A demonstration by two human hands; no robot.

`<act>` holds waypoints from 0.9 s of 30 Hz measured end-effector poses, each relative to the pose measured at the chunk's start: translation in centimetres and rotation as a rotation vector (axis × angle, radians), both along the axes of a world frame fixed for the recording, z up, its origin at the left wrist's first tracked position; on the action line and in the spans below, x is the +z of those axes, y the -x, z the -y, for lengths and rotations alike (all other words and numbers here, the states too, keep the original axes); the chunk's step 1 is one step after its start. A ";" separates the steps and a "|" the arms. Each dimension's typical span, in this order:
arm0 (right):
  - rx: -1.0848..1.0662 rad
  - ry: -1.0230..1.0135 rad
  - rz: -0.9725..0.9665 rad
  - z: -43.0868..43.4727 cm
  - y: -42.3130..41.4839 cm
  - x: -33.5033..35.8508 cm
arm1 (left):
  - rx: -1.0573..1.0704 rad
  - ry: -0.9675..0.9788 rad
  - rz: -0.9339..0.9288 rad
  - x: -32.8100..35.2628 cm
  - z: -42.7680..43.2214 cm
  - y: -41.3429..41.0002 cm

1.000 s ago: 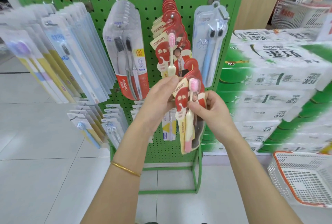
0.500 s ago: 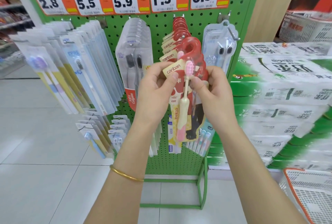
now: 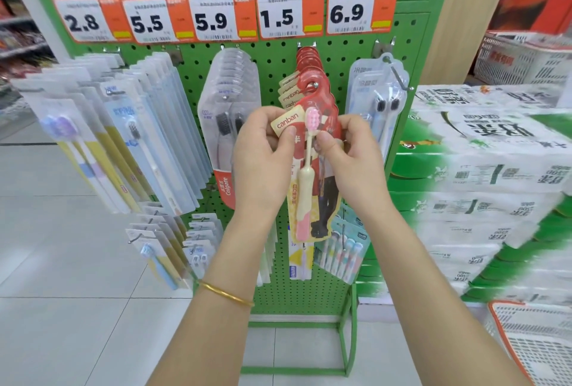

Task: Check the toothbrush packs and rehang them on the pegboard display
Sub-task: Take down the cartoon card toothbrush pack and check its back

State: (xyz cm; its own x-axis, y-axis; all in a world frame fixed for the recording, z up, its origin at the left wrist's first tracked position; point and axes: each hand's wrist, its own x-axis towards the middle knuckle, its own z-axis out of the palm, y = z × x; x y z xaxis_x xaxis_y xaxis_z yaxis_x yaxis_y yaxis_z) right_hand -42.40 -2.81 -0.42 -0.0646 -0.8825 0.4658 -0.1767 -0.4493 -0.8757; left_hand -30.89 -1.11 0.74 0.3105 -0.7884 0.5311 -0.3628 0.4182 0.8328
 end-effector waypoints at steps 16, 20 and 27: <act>-0.163 -0.008 -0.298 1.0 0.3 0.0 | 0.203 0.015 0.422 -0.1 0.4 0.6; -0.400 0.108 -0.479 0.3 1.2 1.7 | 0.254 0.046 0.509 -0.3 0.5 0.5; -0.410 0.275 -0.610 2.5 1.5 8.0 | 0.489 0.127 0.710 -0.2 0.3 0.7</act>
